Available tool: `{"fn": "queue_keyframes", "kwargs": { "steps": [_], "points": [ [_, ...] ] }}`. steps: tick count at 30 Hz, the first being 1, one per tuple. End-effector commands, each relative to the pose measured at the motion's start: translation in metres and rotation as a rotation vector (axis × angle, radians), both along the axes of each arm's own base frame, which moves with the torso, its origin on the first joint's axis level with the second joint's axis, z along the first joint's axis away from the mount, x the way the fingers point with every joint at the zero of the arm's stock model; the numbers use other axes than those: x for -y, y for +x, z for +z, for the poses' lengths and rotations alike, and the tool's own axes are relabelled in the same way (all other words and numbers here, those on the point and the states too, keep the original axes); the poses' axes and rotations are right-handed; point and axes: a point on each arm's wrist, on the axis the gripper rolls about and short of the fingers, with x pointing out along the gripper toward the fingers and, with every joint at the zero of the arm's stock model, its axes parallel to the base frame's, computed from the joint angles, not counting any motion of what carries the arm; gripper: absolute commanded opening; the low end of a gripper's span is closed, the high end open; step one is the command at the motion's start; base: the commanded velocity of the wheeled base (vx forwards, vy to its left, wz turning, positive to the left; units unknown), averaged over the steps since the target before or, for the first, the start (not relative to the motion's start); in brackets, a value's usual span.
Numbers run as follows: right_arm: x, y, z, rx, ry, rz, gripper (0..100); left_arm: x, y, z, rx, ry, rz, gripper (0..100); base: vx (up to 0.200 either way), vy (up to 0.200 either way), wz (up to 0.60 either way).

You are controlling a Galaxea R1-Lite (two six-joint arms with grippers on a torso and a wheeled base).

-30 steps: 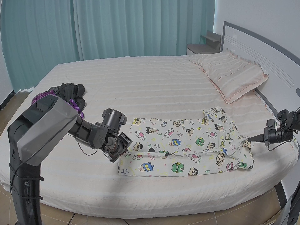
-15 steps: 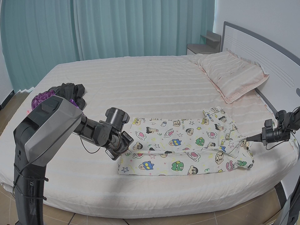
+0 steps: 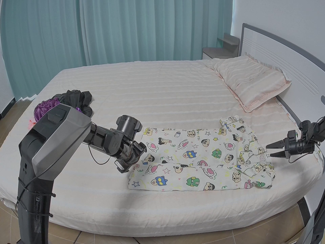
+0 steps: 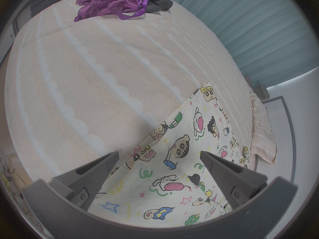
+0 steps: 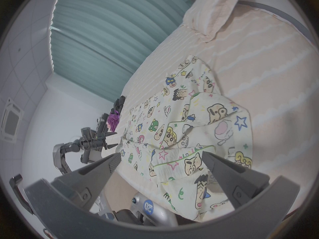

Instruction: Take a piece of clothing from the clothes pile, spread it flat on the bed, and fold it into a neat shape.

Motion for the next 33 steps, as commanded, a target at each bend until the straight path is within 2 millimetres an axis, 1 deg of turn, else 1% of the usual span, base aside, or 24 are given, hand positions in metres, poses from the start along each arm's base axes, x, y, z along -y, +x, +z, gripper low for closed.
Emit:
{"fn": "queue_keyframes", "kwargs": {
  "steps": [1,2,3,5,8,9,10,11,13,15,19,20,22,23,25,26,27,28,30,31,32,33],
  "points": [
    [0.004,-0.004,0.018,0.007,0.012,-0.039,100,-0.005,-0.001,0.005,0.000,-0.006,0.012,100,0.000,0.000,0.00],
    [0.004,-0.004,0.018,0.007,0.012,-0.039,100,-0.005,-0.001,0.005,0.000,-0.006,0.012,100,0.000,0.000,0.00],
    [0.004,-0.008,0.027,-0.004,0.029,-0.066,100,-0.009,-0.005,0.011,0.007,-0.013,0.014,100,0.000,0.000,0.00],
    [0.002,-0.012,0.039,-0.025,0.058,-0.100,100,-0.012,-0.011,0.020,0.012,-0.025,0.008,100,0.000,0.000,0.00],
    [-0.003,-0.020,0.051,-0.057,0.093,-0.132,100,-0.016,-0.021,0.033,0.008,-0.060,-0.012,100,0.000,0.000,0.00],
    [-0.003,-0.020,0.051,-0.057,0.093,-0.132,100,-0.016,-0.021,0.033,0.008,-0.060,-0.012,100,0.000,0.000,0.00],
    [-0.017,-0.036,0.069,-0.039,0.090,-0.116,100,-0.019,-0.031,0.043,0.009,-0.076,-0.024,100,0.000,0.000,0.00],
    [-0.021,-0.040,0.073,-0.033,0.088,-0.111,100,-0.020,-0.033,0.045,0.011,-0.080,-0.026,100,0.000,0.000,0.00],
    [-0.039,-0.052,0.090,0.002,0.071,-0.079,100,-0.022,-0.040,0.052,0.030,-0.091,-0.030,100,0.000,0.000,0.00],
    [-0.049,-0.064,0.102,0.020,0.062,-0.069,100,-0.023,-0.046,0.054,0.042,-0.094,-0.034,100,0.000,0.000,0.00],
    [-0.061,-0.080,0.114,0.031,0.039,-0.073,100,-0.025,-0.056,0.060,0.066,-0.099,-0.041,100,0.000,0.000,0.00],
    [-0.070,-0.091,0.118,0.047,0.005,-0.067,100,-0.025,-0.059,0.061,0.070,-0.096,-0.041,100,0.000,0.000,0.00],
    [-0.080,-0.100,0.120,0.108,-0.069,-0.056,100,-0.027,-0.062,0.064,0.076,-0.098,-0.043,100,0.000,0.000,0.00],
    [-0.083,-0.101,0.119,0.126,-0.094,-0.056,100,-0.027,-0.062,0.064,0.076,-0.098,-0.043,100,0.000,0.000,0.00],
    [-0.100,-0.102,0.116,0.205,-0.269,-0.110,100,-0.026,-0.066,0.069,0.083,-0.100,-0.047,100,0.000,0.000,0.00],
    [-0.100,-0.102,0.116,0.205,-0.269,-0.110,100,-0.026,-0.066,0.069,0.083,-0.100,-0.047,100,0.000,0.000,0.00],
    [-0.112,-0.099,0.115,0.238,-0.380,-0.174,100,-0.026,-0.069,0.069,0.081,-0.098,-0.050,100,0.000,0.000,0.00],
    [-0.122,-0.098,0.117,0.239,-0.441,-0.263,100,-0.025,-0.072,0.071,0.083,-0.100,-0.057,100,0.000,0.000,0.00],
    [-0.137,-0.096,0.123,0.201,-0.446,-0.395,100,-0.024,-0.075,0.072,0.083,-0.099,-0.061,100,0.000,0.000,0.00],
    [-0.139,-0.095,0.123,0.197,-0.444,-0.406,100,-0.024,-0.075,0.072,0.084,-0.098,-0.062,100,0.000,0.000,0.00],
    [-0.153,-0.089,0.126,0.162,-0.439,-0.533,100,-0.025,-0.077,0.074,0.085,-0.099,-0.062,100,0.000,0.000,0.00],
    [-0.153,-0.089,0.126,0.162,-0.439,-0.533,100,-0.025,-0.077,0.074,0.085,-0.099,-0.062,100,0.000,0.000,0.00]
  ]
}}
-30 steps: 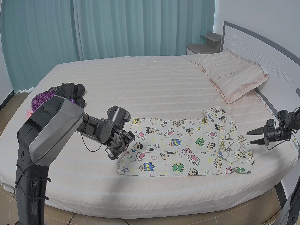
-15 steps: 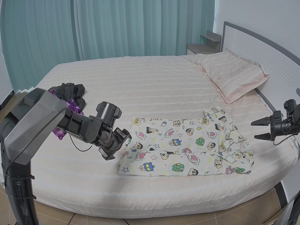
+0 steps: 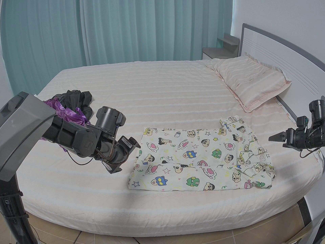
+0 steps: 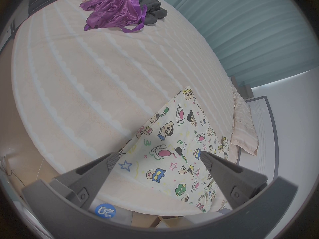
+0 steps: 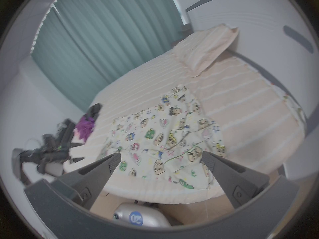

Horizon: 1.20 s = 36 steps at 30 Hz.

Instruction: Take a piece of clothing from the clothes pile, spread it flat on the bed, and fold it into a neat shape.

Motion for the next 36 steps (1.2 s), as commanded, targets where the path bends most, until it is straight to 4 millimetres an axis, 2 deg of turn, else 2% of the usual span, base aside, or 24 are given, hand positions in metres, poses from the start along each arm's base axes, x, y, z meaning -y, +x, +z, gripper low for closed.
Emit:
{"fn": "queue_keyframes", "kwargs": {
  "steps": [1,5,9,11,13,14,15,18,21,25,31,36],
  "points": [
    [-0.060,0.008,0.004,0.052,-0.086,-0.337,100,0.000,-0.014,0.015,0.027,-0.009,-0.014,100,0.000,0.000,0.00],
    [-0.057,0.017,-0.018,-0.023,-0.087,-0.403,100,-0.001,-0.018,0.014,0.020,-0.006,-0.017,100,0.000,0.000,0.00],
    [-0.059,0.029,-0.038,-0.094,0.031,-0.519,100,0.001,-0.024,0.014,0.015,-0.002,-0.027,100,0.000,0.000,0.00],
    [-0.060,0.034,-0.059,-0.163,0.061,-0.572,100,0.002,-0.030,0.017,0.025,-0.013,-0.037,100,0.000,0.000,0.00],
    [-0.061,0.037,-0.071,-0.194,0.086,-0.589,100,0.006,-0.039,0.013,0.024,-0.005,-0.059,100,0.000,0.000,0.00],
    [-0.061,0.037,-0.071,-0.194,0.086,-0.589,100,0.006,-0.039,0.013,0.024,-0.005,-0.059,100,0.000,0.000,0.00],
    [-0.068,0.036,-0.085,-0.220,0.142,-0.613,100,0.012,-0.048,0.009,0.035,-0.007,-0.088,100,0.000,0.000,0.00],
    [-0.074,0.037,-0.097,-0.212,0.228,-0.647,100,0.015,-0.053,0.004,0.057,-0.022,-0.100,100,0.000,0.000,0.00],
    [-0.070,0.037,-0.111,-0.203,0.245,-0.680,100,0.014,-0.057,0.000,0.073,-0.031,-0.104,100,0.000,0.000,0.00],
    [-0.058,0.040,-0.124,-0.178,0.260,-0.715,100,0.012,-0.059,-0.004,0.065,-0.030,-0.104,100,0.000,0.000,0.00],
    [-0.049,0.037,-0.129,-0.177,0.257,-0.739,100,0.011,-0.063,-0.009,0.056,-0.033,-0.110,100,0.000,0.000,0.00],
    [-0.043,0.048,-0.135,-0.146,0.285,-0.750,100,0.009,-0.066,-0.018,0.085,-0.052,-0.110,100,0.000,0.000,0.00]
  ]
}}
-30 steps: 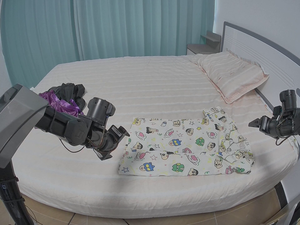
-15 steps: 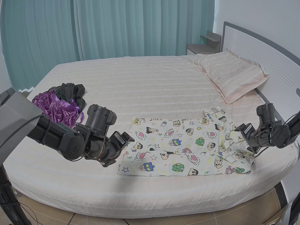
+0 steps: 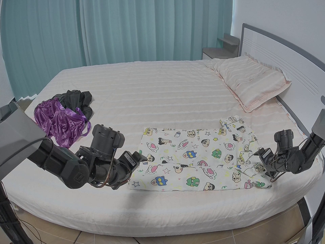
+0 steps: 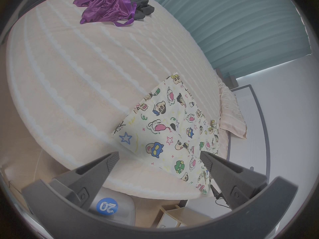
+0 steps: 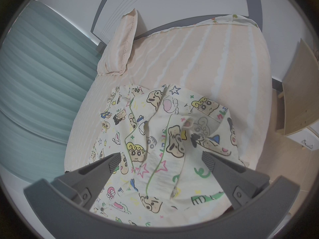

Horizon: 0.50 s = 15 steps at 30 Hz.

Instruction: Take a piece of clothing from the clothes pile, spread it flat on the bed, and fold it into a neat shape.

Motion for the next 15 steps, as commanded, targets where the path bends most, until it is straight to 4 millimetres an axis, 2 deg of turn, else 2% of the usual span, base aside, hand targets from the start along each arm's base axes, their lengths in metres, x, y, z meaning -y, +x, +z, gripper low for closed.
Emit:
{"fn": "queue_keyframes", "kwargs": {
  "steps": [1,5,15],
  "points": [
    [0.004,0.011,-0.013,0.013,0.003,-0.014,100,-0.003,-0.005,-0.009,-0.002,-0.003,-0.001,100,0.000,0.000,0.00],
    [0.005,0.020,-0.016,0.050,-0.004,-0.016,100,-0.004,-0.008,-0.011,0.005,-0.006,0.000,100,0.000,0.000,0.00],
    [0.009,0.026,-0.028,0.029,-0.009,-0.026,100,-0.003,-0.007,-0.016,-0.006,-0.001,-0.001,100,0.000,0.000,0.00]
  ]
}}
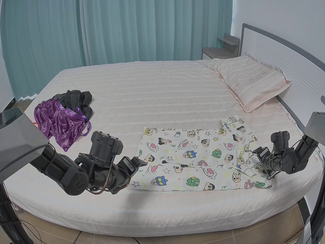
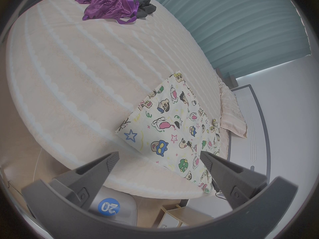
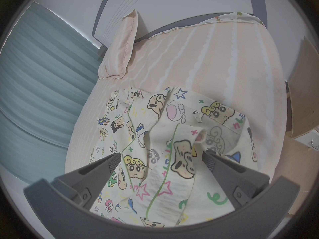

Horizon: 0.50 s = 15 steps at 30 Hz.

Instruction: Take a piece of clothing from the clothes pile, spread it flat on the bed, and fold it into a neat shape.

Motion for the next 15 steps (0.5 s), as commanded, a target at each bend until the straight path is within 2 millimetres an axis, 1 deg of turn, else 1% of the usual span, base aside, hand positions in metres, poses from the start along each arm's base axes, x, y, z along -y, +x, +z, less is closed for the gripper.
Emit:
{"fn": "queue_keyframes", "kwargs": {
  "steps": [1,7,12,13,15],
  "points": [
    [0.002,0.007,-0.007,-0.004,0.002,-0.009,100,0.000,0.000,-0.003,-0.008,0.003,-0.001,100,0.000,0.000,0.00],
    [0.003,0.015,-0.014,-0.004,0.001,-0.008,100,0.000,0.001,-0.003,-0.008,0.003,-0.001,100,0.000,0.000,0.00],
    [0.007,0.021,-0.024,-0.016,-0.002,-0.024,100,0.001,0.001,-0.004,-0.010,-0.001,-0.005,100,0.000,0.000,0.00],
    [0.008,0.022,-0.024,-0.013,-0.003,-0.028,0,0.001,0.001,-0.003,-0.010,-0.003,-0.007,100,0.000,0.000,0.00],
    [0.009,0.022,-0.022,-0.009,-0.012,-0.038,0,0.001,0.001,-0.003,-0.012,-0.006,-0.011,100,0.000,0.000,0.00]
  ]
}}
